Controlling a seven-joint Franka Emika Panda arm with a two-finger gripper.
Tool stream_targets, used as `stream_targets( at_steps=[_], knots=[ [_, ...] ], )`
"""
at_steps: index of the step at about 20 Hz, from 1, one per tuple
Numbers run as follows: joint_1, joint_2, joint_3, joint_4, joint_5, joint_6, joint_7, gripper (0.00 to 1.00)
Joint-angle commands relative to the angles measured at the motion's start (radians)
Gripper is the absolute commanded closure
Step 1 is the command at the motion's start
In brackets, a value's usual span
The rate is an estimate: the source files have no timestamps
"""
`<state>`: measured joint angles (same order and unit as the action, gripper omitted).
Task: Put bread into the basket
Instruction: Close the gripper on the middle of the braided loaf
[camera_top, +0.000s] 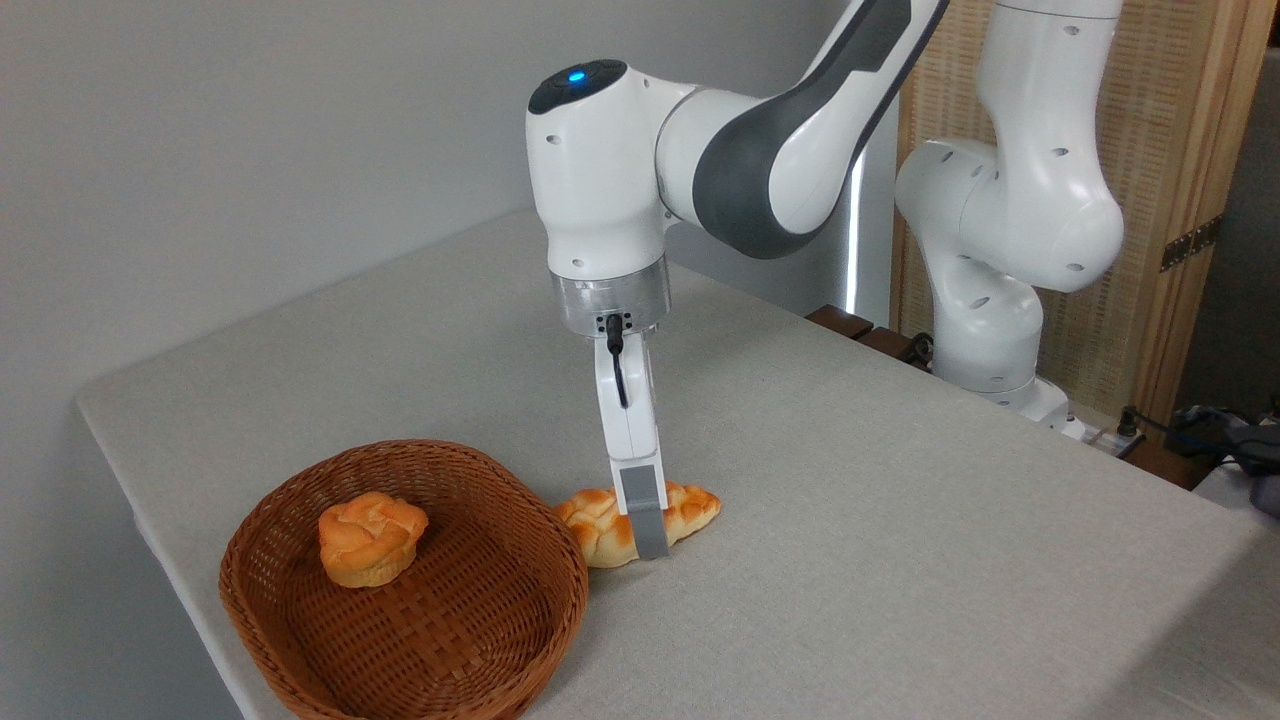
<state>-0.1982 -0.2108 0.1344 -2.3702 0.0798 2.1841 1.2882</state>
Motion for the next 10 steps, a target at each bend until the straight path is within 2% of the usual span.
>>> stream_targets(
  at_steps=[1, 4, 6, 8, 10],
  knots=[
    [-0.009, 0.004, 0.007, -0.004, -0.038, 0.034, 0.009, 0.00],
    [-0.010, 0.005, 0.007, -0.004, -0.040, 0.037, 0.009, 0.00],
    [-0.029, 0.013, 0.007, -0.004, -0.043, 0.040, 0.009, 0.00],
    [-0.030, 0.027, 0.007, -0.006, -0.046, 0.088, 0.008, 0.00],
    [-0.030, 0.027, 0.007, -0.006, -0.046, 0.089, 0.008, 0.00]
  ],
)
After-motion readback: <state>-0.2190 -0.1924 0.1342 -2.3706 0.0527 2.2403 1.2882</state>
